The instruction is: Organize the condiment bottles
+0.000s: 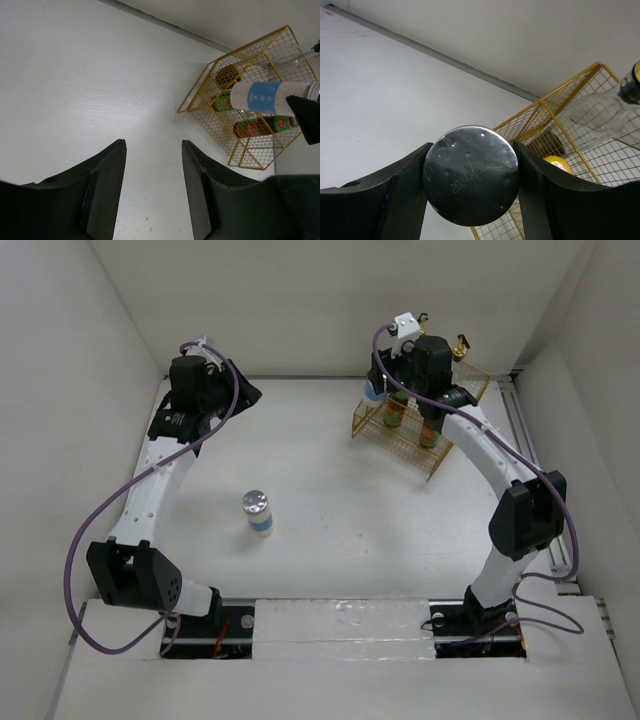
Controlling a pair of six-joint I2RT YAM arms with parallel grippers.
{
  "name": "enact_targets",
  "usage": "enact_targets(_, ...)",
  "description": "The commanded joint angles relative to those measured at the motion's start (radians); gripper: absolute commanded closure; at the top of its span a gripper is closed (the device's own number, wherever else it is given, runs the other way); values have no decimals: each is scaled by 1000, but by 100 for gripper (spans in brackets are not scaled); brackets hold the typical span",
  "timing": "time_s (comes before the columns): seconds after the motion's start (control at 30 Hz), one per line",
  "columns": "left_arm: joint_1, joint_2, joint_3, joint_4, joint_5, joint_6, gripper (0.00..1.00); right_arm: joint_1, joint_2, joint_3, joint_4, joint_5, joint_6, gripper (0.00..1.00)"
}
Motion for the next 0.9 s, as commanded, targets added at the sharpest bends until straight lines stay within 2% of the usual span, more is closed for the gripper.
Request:
enact_targets(0.0,-1,-12,12,9,-4,9,56,-8,-55,-62,38,-17,-5,82)
enact_targets(0.2,-1,-3,21,9,-13,9,56,-8,-110,-74,47,-8,-5,84)
enact_targets(0.5,-1,-3,21,9,-13,19,56,-30,-23,-85,47,-20,-14,84)
enact_targets(0.73,-1,-3,21,9,-13,19,56,-21,48,-146,47,-29,-5,76)
enact_targets(0.83,-1,-3,21,9,-13,19,54,-21,57,-146,47,-29,5,66)
enact_targets(0.87,-1,-3,21,9,-13,19,54,-21,57,-146,47,-29,5,54)
